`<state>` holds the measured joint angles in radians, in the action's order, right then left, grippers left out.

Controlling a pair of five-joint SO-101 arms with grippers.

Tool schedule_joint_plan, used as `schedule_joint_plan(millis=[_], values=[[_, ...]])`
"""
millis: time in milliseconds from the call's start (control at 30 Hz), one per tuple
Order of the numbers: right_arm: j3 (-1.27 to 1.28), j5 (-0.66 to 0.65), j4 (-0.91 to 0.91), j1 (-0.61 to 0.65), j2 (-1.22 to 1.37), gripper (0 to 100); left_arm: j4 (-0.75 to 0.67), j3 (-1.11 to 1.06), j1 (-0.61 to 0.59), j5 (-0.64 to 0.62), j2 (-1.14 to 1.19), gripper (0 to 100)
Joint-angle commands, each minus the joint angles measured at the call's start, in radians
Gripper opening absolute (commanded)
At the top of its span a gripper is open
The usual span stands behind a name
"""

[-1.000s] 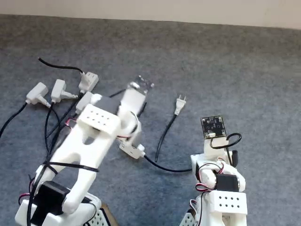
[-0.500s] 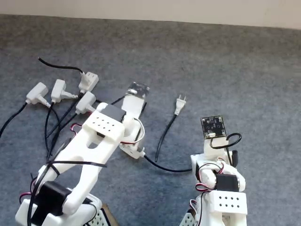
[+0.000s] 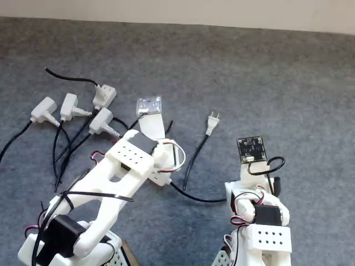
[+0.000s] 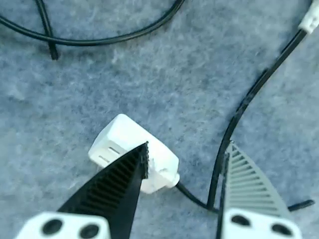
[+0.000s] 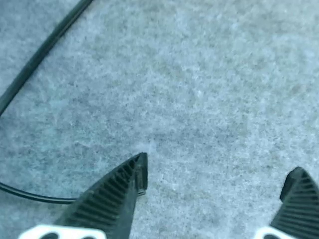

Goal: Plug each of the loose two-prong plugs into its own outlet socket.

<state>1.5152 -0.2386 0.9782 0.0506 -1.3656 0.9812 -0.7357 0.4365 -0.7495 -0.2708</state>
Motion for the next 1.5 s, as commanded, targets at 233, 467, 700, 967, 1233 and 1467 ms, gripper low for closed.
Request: schedule_joint_plan(millis=[233, 467, 700, 967, 1233, 1467], values=[[-0.002, 0.006, -0.018, -0.010, -0.010, 40.0, 0.180, 0.084, -0.173, -0.071, -0.041, 25], [-0.002, 0.006, -0.019, -0.010, -0.010, 40.0, 0.258, 0.105, -0.208, -0.077, -0.031, 25], [-0.002, 0.006, -0.019, -0.010, -0.010, 40.0, 0.155, 0.044, -0.074, -0.080, -0.030, 25], [-0.002, 0.006, -0.019, -0.010, -0.010, 40.0, -0.046, -0.127, -0.053, -0.081, -0.030, 24], [-0.002, 0.006, -0.019, -0.010, -0.010, 40.0, -0.149, -0.217, -0.053, -0.081, -0.030, 24], [-0.002, 0.006, -0.019, -0.010, -0.010, 40.0, -0.167, -0.217, -0.059, -0.069, -0.031, 24]])
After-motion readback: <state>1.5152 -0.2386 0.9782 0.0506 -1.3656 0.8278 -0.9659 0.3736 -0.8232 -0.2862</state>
